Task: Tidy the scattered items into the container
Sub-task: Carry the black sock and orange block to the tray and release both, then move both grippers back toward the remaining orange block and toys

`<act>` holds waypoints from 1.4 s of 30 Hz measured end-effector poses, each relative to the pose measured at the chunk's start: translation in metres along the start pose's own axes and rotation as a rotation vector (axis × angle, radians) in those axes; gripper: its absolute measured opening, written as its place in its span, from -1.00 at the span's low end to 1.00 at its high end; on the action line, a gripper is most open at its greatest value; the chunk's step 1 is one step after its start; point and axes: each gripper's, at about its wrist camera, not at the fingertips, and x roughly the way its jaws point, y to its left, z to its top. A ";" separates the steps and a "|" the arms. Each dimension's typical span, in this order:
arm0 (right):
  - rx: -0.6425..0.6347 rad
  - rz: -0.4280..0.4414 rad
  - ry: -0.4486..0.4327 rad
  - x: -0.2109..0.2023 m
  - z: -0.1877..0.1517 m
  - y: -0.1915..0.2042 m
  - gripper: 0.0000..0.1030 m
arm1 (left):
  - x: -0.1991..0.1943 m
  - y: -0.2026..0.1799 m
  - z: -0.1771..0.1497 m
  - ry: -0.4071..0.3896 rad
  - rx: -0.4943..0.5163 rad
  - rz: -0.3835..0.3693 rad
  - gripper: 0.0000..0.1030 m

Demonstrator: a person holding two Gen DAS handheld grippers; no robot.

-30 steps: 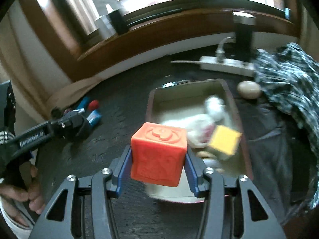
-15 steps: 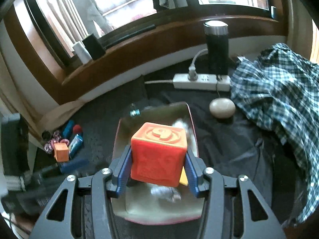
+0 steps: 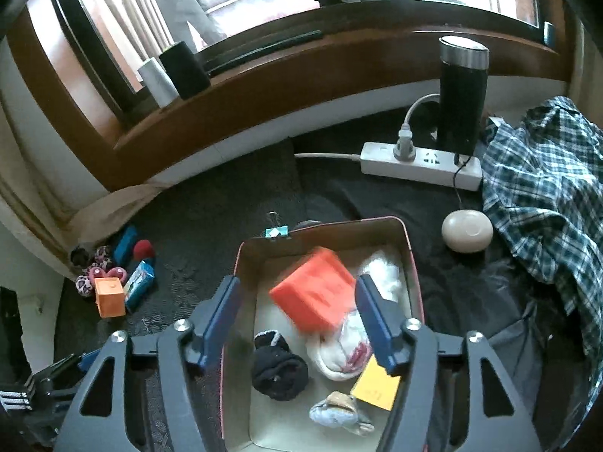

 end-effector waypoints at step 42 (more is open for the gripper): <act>-0.367 0.117 0.164 0.094 -0.089 0.301 0.54 | -0.051 0.318 0.025 -0.068 -0.339 0.146 0.49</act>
